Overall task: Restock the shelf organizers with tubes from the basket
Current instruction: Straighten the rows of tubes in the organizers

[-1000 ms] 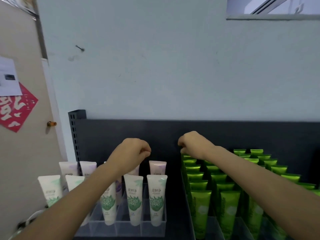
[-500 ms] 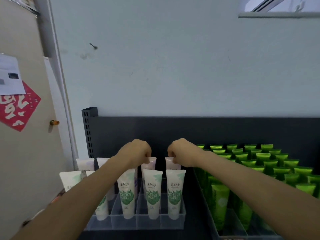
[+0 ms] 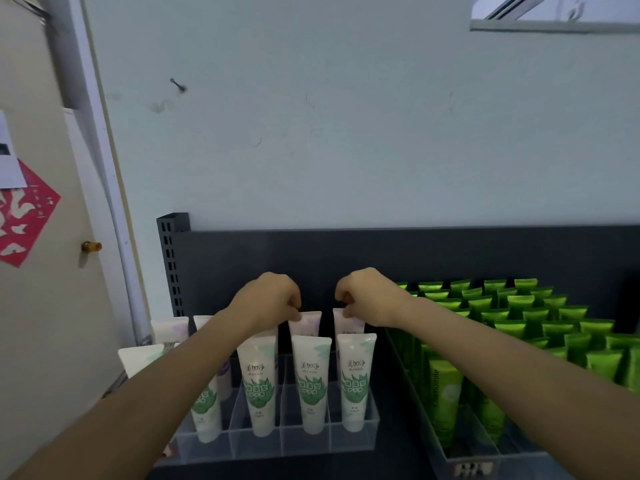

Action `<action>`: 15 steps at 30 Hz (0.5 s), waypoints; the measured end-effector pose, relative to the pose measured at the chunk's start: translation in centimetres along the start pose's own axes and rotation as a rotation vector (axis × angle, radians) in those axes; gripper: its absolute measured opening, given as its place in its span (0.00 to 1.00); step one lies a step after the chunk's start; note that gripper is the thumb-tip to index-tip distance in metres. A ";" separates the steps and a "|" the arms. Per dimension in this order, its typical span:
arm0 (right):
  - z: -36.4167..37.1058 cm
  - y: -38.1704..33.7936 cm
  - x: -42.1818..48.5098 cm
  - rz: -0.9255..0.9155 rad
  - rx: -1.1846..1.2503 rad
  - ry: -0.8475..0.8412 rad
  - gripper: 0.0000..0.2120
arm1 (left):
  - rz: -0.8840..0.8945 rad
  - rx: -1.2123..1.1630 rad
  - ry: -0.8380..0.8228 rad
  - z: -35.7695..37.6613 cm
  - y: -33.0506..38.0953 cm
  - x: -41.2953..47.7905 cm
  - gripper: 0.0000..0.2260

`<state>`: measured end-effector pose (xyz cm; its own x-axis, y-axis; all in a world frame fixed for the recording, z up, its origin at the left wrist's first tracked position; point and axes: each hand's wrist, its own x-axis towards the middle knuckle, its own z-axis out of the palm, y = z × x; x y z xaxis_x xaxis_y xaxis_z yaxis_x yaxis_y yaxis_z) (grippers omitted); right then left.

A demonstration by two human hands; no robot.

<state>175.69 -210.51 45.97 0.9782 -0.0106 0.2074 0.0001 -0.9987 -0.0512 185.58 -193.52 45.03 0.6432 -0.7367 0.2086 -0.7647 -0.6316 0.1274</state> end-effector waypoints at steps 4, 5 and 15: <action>-1.1 -2.1 -1.2 -0.067 0.115 0.144 0.11 | 0.034 -0.022 0.052 -1.2 -1.0 -1.3 0.08; -1.3 -2.9 -1.7 -0.097 0.142 0.149 0.11 | 0.042 -0.033 0.066 -1.5 -1.4 -1.8 0.08; 0.4 -5.9 -1.7 -0.157 0.060 -0.109 0.09 | 0.077 -0.032 -0.112 -1.5 -2.0 -6.7 0.10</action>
<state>174.10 -204.54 45.48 0.9820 0.1534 0.1107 0.1632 -0.9829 -0.0858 182.74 -186.96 44.85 0.5816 -0.8061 0.1093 -0.8116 -0.5657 0.1463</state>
